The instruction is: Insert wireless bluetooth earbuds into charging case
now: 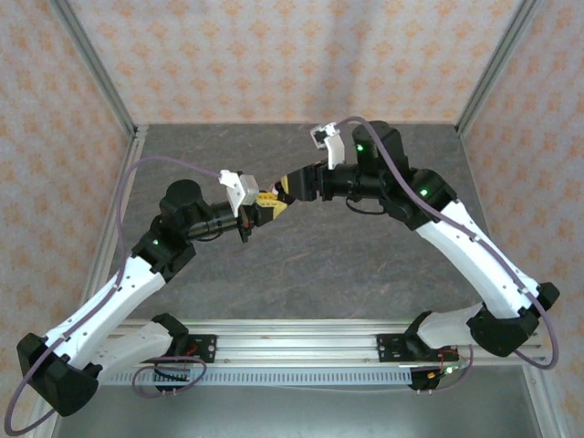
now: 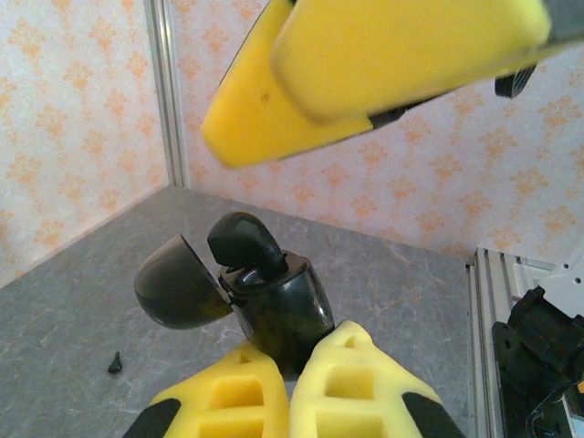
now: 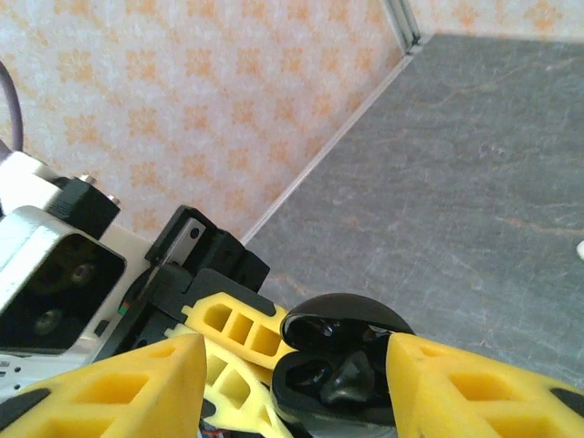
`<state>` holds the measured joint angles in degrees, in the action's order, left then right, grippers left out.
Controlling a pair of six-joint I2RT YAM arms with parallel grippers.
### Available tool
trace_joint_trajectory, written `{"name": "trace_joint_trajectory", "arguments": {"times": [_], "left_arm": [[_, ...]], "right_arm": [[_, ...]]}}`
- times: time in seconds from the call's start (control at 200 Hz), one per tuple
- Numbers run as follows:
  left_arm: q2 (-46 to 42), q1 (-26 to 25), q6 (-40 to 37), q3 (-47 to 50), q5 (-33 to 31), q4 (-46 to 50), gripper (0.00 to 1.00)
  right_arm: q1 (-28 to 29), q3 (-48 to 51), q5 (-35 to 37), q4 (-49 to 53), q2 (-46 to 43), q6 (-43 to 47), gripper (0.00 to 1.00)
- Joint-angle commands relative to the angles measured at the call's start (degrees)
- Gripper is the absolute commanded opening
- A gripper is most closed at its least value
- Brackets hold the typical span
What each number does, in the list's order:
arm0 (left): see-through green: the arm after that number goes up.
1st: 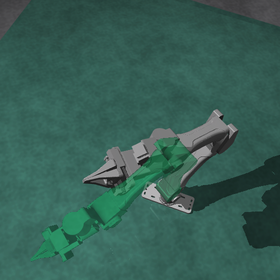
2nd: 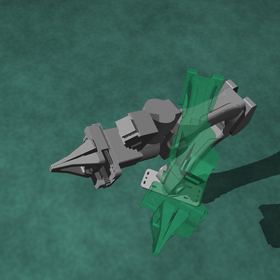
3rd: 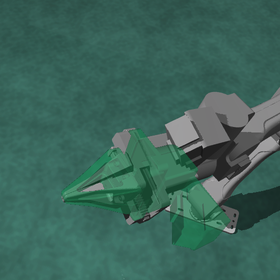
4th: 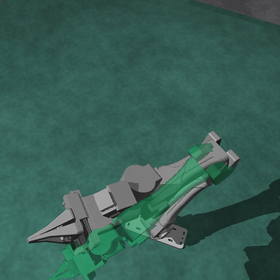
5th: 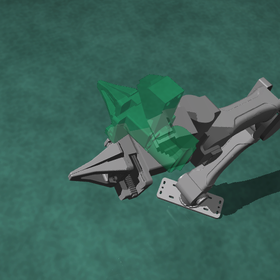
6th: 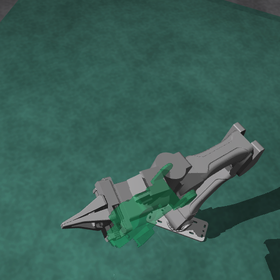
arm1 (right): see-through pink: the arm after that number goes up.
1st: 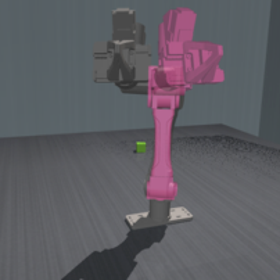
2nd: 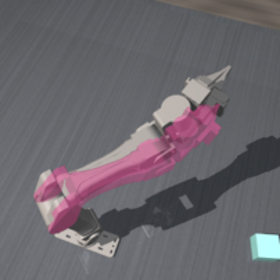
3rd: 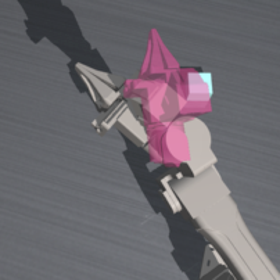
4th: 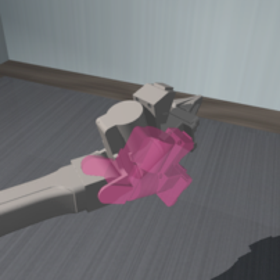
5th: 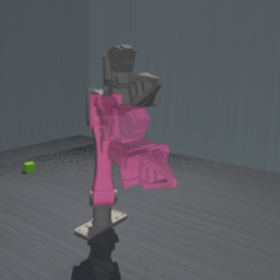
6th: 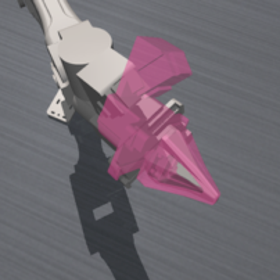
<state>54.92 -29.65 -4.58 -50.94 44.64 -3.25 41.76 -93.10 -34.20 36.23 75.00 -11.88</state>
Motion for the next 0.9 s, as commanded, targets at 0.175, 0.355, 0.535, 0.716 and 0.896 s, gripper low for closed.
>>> {"name": "trace_joint_trajectory", "arguments": {"times": [0.175,0.355,0.535,0.716,0.896], "left_arm": [[-0.51,-0.33,1.55,-1.22,0.96,-4.34,0.0],[-0.18,-0.33,2.45,-1.98,1.94,-4.86,0.0],[-0.08,-0.32,2.8,-2.45,1.68,-5.45,0.0],[0.7,-0.37,3.26,-3.0,2.02,-6.16,0.0],[1.06,-0.37,3.59,-3.16,2.12,-6.74,0.0]], "right_arm": [[-6.69,6.96,-3.89,-9.76,-4.41,-12.31,0.54],[-7.47,9.71,-14.9,-15.91,-2.22,-18.23,0.55],[-7.48,12.07,-18.58,-19.46,-1.9,-22.02,0.59],[-7.48,13.77,-20.13,-21.55,-1.45,-24.51,0.6],[-7.44,14.22,-22.42,-23.92,-0.24,-26.5,0.6]]}}
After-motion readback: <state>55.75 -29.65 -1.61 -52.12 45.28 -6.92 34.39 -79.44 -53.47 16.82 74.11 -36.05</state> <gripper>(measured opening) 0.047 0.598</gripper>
